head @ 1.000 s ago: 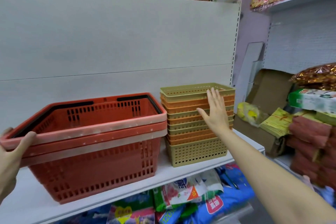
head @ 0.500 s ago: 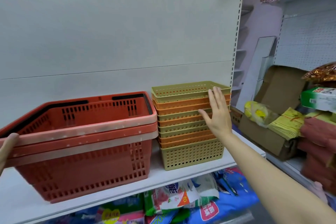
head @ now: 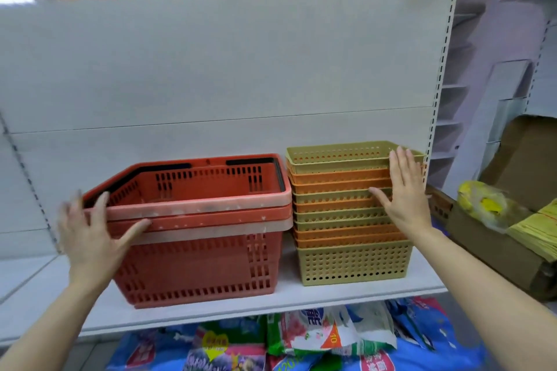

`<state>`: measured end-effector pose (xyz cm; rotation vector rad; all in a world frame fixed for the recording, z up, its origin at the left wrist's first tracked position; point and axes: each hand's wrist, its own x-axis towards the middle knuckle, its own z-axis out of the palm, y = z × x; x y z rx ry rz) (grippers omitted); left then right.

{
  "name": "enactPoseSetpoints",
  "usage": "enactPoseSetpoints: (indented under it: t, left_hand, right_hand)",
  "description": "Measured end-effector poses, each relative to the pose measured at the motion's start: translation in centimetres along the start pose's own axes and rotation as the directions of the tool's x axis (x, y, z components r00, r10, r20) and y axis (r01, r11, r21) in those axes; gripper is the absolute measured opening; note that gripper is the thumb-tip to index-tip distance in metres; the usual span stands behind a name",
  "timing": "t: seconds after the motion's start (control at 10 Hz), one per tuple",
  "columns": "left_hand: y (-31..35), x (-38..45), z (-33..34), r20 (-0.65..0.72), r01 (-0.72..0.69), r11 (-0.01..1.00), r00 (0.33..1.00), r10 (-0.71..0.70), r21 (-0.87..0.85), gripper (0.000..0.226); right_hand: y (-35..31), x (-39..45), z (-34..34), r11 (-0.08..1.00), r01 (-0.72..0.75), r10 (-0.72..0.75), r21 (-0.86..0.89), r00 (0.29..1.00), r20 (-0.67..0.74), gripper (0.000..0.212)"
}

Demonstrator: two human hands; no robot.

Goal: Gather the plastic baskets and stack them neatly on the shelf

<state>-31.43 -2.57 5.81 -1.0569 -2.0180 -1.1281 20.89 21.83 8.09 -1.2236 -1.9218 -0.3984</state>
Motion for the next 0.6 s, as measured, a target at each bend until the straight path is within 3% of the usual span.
enactPoseSetpoints:
  t: [0.1, 0.2, 0.3, 0.5, 0.6]
  left_hand:
    - [4.6, -1.6, -1.0, 0.127, -0.348, 0.934, 0.933, 0.336, 0.085, 0.089]
    - [6.2, -1.8, -0.3, 0.226, -0.33, 0.938, 0.926, 0.302, 0.1, 0.073]
    - [6.4, -1.7, -0.4, 0.238, -0.306, 0.944, 0.933, 0.271, 0.124, 0.068]
    - [6.9, -2.2, -1.0, 0.229, -0.298, 0.937, 0.94, 0.254, 0.181, 0.08]
    - [5.0, -7.0, -3.2, 0.153, -0.241, 0.967, 0.962, 0.226, 0.087, 0.097]
  right_hand:
    - [-0.3, 0.1, -0.1, 1.0, -0.003, 0.003, 0.014, 1.0, 0.002, 0.088]
    - [-0.8, 0.3, -0.6, 1.0, -0.022, 0.022, 0.021, 1.0, 0.001, 0.088]
    - [-1.1, 0.6, -0.8, 0.999, -0.037, 0.038, -0.02, 0.999, 0.021, 0.088]
    - [-2.7, -0.1, -2.0, 0.992, -0.097, 0.105, -0.084, 0.99, 0.092, 0.088]
    - [-6.5, -3.0, -4.9, 0.979, -0.151, 0.148, 0.14, 0.989, 0.025, 0.074]
